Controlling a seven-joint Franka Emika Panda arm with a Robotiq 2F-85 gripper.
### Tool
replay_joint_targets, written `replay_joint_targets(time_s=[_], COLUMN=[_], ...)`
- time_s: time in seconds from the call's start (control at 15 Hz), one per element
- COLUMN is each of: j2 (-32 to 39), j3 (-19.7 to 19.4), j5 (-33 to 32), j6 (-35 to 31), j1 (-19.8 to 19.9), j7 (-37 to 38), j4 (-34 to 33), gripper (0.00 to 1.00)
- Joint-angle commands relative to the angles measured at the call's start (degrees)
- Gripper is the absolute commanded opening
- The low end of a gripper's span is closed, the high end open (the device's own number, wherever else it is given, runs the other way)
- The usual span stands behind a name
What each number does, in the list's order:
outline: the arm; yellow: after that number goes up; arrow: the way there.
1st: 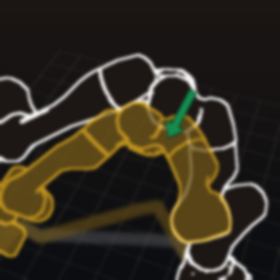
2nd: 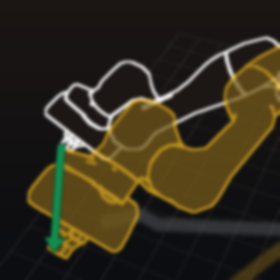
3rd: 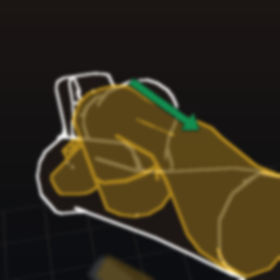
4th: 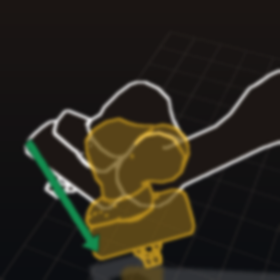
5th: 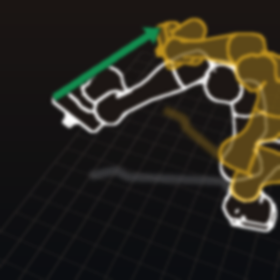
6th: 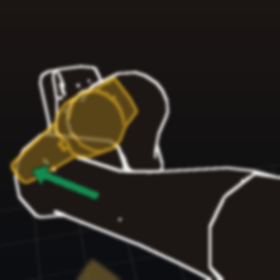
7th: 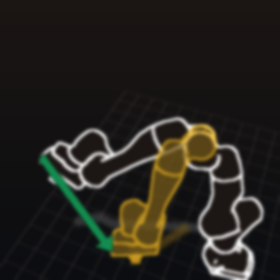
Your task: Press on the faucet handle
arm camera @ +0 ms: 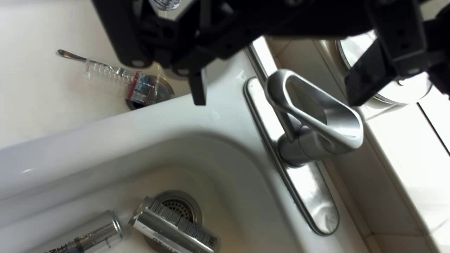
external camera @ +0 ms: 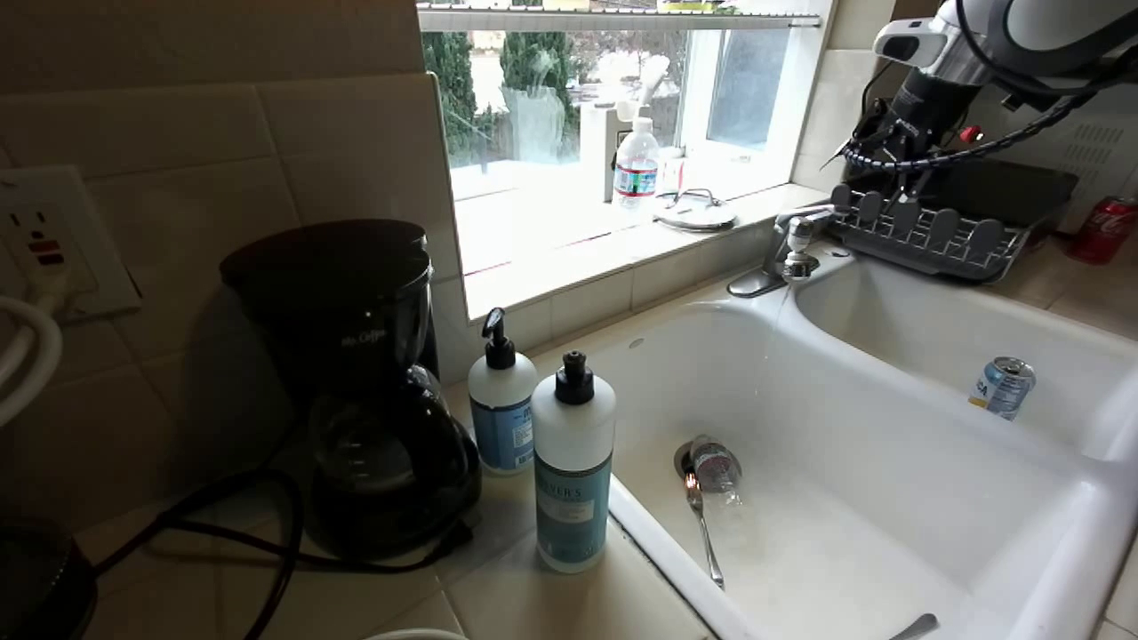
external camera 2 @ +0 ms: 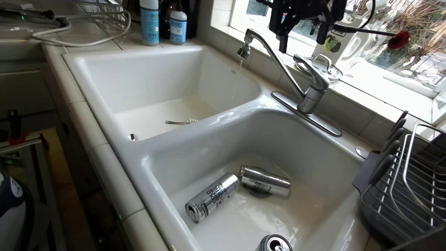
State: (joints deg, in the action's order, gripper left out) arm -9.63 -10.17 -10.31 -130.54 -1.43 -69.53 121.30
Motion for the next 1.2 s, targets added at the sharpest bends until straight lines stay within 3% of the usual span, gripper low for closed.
replay_joint_targets(time_s=[0.0, 0.4, 0.93, 1.13], j2=[-1.4, -1.4, -5.0, -5.9], j3=[1.9, 1.7, 2.5, 2.0], j5=[1.0, 2.2, -0.3, 0.8], j6=[-2.9, -20.1, -19.6, -19.1], j1=[0.9, 1.2, 3.0, 2.4], j7=[-1.5, -1.8, 3.5, 2.2], j4=[2.9, 9.5, 14.5, 15.5], gripper=[1.00, 1.00, 1.00, 1.00])
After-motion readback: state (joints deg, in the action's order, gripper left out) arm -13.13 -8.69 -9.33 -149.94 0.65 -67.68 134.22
